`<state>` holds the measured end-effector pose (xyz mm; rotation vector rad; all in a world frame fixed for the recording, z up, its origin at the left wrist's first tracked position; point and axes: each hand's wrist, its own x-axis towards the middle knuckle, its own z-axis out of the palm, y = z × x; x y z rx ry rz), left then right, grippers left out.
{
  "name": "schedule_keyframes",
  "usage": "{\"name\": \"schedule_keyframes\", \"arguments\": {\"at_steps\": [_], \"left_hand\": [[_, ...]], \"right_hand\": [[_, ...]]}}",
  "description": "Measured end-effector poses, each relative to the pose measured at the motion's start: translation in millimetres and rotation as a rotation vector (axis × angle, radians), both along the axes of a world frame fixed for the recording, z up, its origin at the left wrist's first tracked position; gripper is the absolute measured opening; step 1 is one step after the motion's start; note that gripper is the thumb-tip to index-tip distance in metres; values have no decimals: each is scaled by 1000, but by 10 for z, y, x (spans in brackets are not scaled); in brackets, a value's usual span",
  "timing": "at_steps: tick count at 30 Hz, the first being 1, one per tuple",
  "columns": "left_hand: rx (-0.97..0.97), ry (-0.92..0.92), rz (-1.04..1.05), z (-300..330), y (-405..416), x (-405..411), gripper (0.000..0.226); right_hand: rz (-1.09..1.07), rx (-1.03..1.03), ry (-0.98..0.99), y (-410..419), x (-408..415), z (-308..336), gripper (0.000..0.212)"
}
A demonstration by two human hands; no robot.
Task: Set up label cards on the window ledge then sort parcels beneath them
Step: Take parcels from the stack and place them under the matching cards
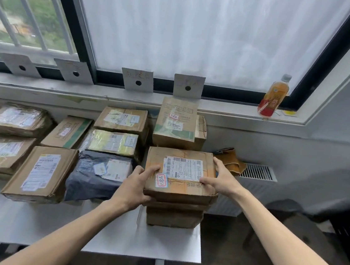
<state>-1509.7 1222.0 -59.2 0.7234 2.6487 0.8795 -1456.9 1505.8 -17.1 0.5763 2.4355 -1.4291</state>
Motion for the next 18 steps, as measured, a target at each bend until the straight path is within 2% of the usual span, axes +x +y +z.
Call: {"name": "schedule_keyframes", "arguments": {"at_steps": [6, 11, 15, 18], "left_hand": [[-44, -6, 30, -67, 8, 51, 100], [-78, 20, 35, 71, -24, 154, 107], [-141, 80, -20, 199, -170, 247, 107], [-167, 129, -28, 264, -366, 315, 106]], "right_hand": [[83, 68, 23, 13, 18, 11, 89], [112, 350, 164, -35, 21, 3, 102], [291, 527, 374, -224, 17, 36, 94], [431, 617, 415, -493, -19, 67, 90]]}}
